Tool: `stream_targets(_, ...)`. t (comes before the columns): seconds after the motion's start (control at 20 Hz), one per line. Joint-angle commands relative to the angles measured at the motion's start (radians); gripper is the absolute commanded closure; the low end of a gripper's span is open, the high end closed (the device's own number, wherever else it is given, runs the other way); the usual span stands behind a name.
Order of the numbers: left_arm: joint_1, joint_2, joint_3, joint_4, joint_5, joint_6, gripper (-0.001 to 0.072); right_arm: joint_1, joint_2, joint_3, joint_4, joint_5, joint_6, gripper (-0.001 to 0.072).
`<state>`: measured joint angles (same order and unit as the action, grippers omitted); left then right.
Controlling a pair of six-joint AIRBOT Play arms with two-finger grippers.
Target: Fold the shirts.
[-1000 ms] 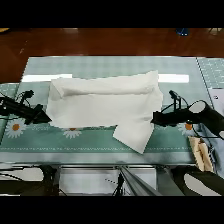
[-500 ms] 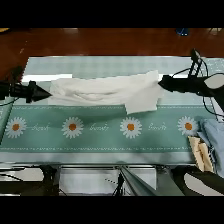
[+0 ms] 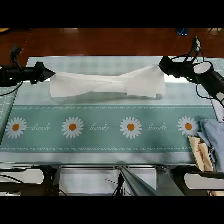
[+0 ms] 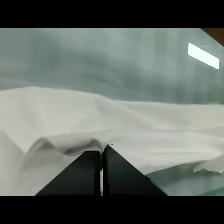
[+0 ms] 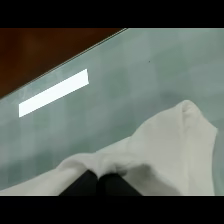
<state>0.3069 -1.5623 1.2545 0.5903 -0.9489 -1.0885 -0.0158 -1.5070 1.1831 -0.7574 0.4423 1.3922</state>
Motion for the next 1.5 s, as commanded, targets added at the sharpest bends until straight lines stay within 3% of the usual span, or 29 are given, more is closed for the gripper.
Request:
stream_targets(0.0, -0.021, -0.004, 0.003, -0.004, 0.166, 0.035, 0.0680, 0.001, -0.061, 0.019, 0.045, -0.056, -0.001, 0.0681)
stream_targets(0.15, -0.029, -0.010, 0.003, -0.004, 0.174, 0.109, 0.0680, 0.001, -0.087, 0.019, 0.045, -0.038, -0.001, 0.0680)
stream_targets(0.3, -0.050, -0.041, 0.003, -0.003, 0.171, 0.109, 0.0678, 0.001, -0.105, 0.019, 0.045, -0.004, -0.002, 0.0678)
stream_targets(0.35, -0.057, -0.051, 0.003, -0.003, 0.169, 0.108, 0.0642, 0.001, -0.105, 0.019, 0.039, 0.006, -0.006, 0.0645)
stream_targets(0.4, -0.063, -0.061, 0.003, -0.003, 0.159, 0.108, 0.0548, 0.000, -0.104, 0.019, 0.042, 0.010, -0.019, 0.0542)
stream_targets(0.5, -0.063, -0.064, 0.003, -0.003, 0.138, 0.109, 0.0374, -0.008, -0.095, 0.019, 0.035, 0.030, -0.058, 0.0411)
stream_targets(0.6, -0.047, -0.055, 0.004, -0.003, 0.113, 0.109, 0.0249, -0.035, -0.062, 0.019, -0.024, 0.072, -0.119, 0.0404)
stream_targets(0.65, -0.035, -0.048, 0.007, -0.003, 0.092, 0.108, 0.0246, -0.058, -0.036, 0.019, -0.099, 0.106, -0.121, 0.0394)
stream_targets(0.75, -0.005, -0.037, 0.020, -0.003, 0.035, 0.108, 0.0245, -0.120, 0.016, 0.019, -0.275, 0.191, -0.088, 0.0154)
stream_targets(0.8, 0.008, -0.034, 0.028, -0.003, 0.005, 0.108, 0.0246, -0.159, 0.032, 0.019, -0.349, 0.243, -0.034, 0.0123)
stream_targets(0.85, 0.016, -0.031, 0.032, -0.003, -0.017, 0.108, 0.0246, -0.208, 0.038, 0.019, -0.383, 0.311, 0.013, 0.0121)
stream_targets(0.95, 0.022, -0.030, 0.035, -0.003, -0.049, 0.108, 0.0246, -0.299, 0.024, 0.018, -0.343, 0.433, 0.011, 0.0114)
stream_targets(1.1, 0.014, -0.031, 0.035, -0.004, -0.059, 0.108, 0.0246, -0.374, -0.040, 0.018, -0.139, 0.556, -0.088, 0.0113)
stream_targets(1.45, -0.034, -0.031, 0.035, -0.004, -0.058, 0.109, 0.0248, -0.246, -0.200, 0.018, 0.100, 0.515, -0.156, 0.0113)
